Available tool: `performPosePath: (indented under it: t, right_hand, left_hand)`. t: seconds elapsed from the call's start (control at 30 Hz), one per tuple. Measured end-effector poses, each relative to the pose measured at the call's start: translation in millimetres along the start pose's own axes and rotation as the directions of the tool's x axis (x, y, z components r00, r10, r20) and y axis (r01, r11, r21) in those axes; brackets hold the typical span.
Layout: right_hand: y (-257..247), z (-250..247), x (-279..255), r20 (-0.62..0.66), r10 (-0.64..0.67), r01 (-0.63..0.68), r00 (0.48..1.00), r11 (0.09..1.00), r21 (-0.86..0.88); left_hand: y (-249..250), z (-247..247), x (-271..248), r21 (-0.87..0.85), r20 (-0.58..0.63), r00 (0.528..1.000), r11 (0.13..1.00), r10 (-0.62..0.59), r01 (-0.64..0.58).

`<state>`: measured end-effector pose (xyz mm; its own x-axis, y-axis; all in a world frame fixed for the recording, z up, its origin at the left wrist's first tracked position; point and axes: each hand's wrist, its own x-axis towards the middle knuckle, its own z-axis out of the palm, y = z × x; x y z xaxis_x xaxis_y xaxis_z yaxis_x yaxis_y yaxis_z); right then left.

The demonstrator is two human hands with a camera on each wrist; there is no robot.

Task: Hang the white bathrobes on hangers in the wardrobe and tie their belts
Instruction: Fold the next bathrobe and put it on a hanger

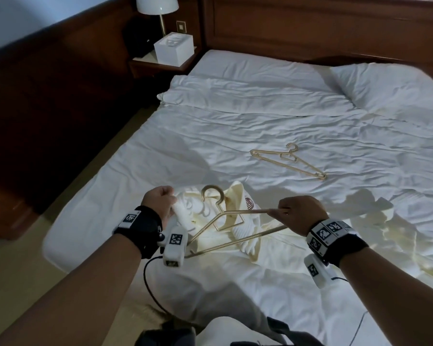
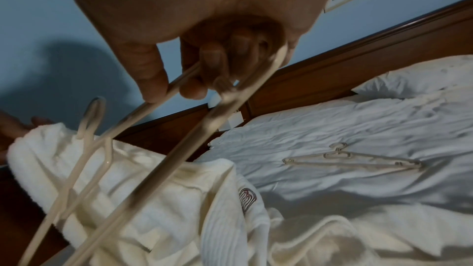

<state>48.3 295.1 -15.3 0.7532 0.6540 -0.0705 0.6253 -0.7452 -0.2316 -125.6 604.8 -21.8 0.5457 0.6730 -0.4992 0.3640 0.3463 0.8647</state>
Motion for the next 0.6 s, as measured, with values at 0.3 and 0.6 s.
performPosePath:
  t: [0.3,0.6]
  right_hand:
    - [-23.3,18.6,-3.8,0.158,0.03,-0.064,0.987,0.975,0.213]
    - [-21.5,32.9,-5.5,0.202,0.04,-0.102,0.979,0.947,0.306]
  left_hand:
    - [4.7,11.1,-7.3,-0.169,0.023,0.998,0.983,-0.062,0.065]
    - [-5.1,-1.4,1.3,-0.241,0.015,0.998,0.969,-0.061,0.062]
